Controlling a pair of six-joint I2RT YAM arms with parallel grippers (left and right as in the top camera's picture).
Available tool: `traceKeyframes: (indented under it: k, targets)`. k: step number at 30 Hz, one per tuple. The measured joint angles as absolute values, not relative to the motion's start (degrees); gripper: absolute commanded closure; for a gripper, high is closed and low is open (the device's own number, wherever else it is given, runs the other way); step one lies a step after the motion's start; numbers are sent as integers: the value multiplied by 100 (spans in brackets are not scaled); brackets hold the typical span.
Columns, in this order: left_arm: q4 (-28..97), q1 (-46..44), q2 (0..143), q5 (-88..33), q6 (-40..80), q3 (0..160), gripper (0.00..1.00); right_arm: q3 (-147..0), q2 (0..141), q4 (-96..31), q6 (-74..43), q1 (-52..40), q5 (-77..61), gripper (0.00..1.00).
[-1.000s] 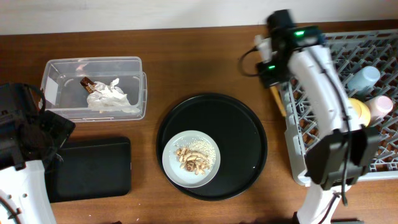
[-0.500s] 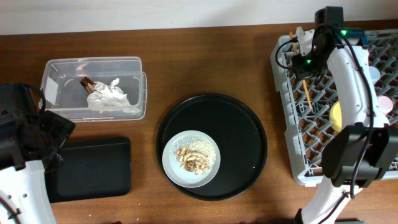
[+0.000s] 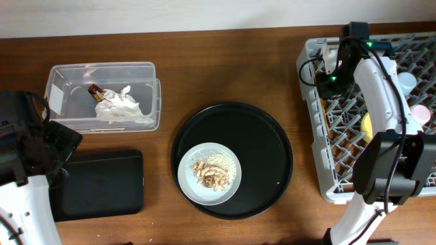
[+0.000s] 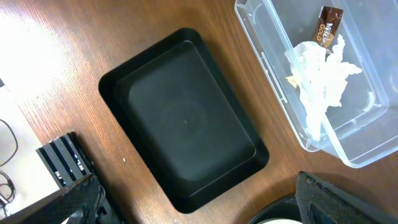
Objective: Sort waste into correct bins and load items into the dishwasher rack
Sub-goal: 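Withdraw the right gripper and park it over the rack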
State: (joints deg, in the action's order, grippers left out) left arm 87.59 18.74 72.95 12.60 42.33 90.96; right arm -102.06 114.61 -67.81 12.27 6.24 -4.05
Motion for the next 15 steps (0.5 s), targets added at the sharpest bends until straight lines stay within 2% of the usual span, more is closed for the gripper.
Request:
traceKeyframes:
  k: [8, 11, 14, 15]
  targets:
    - [8759, 1874, 7295, 1260, 4230, 9096, 1, -10204, 11236, -7874, 1229, 556, -2401, 66]
    - [8759, 1874, 7295, 1260, 4230, 9096, 1, -10204, 10943, -8248, 1264, 228, -2803, 65]
    - [8759, 1874, 7295, 1260, 4233, 9096, 1, -10202, 10895, -8414, 1262, -301, -2928, 59]
    - [8759, 1874, 7295, 1260, 4230, 9096, 1, -10193, 10895, -8418, 1253, -497, -2954, 50]
